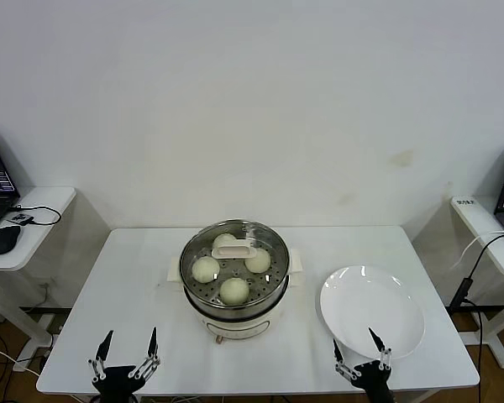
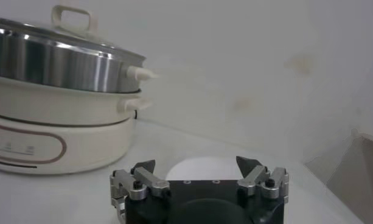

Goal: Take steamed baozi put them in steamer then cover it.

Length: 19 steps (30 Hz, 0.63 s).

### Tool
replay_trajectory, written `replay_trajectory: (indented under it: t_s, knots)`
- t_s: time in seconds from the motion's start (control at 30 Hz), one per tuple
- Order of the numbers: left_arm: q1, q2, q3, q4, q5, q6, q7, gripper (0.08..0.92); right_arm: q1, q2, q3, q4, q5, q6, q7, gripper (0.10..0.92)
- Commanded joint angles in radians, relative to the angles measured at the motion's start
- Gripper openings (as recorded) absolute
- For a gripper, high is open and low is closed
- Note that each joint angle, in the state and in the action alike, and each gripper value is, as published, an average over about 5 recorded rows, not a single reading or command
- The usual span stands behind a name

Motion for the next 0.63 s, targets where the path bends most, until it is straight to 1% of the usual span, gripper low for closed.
replay_trajectory:
  t_s: [0.03, 0.27, 0.63]
  knots:
    - [0.063, -0.016, -0.013, 0.072, -0.088, -0.069, 0.064, 0.823, -0.036, -0.021, -0.014, 0.039, 0.052, -0.035, -0.005, 0.823]
    - [0.054, -0.019, -0.009, 0.118, -0.071, -0.087, 0.072, 0.823, -0.074, -0.040, -0.023, 0.091, 0.072, -0.136, -0.005, 0.823]
    - [0.039, -0.023, 0.002, 0.115, -0.021, -0.094, 0.096, 0.823, -0.100, -0.049, -0.018, 0.157, 0.078, -0.223, -0.019, 0.823]
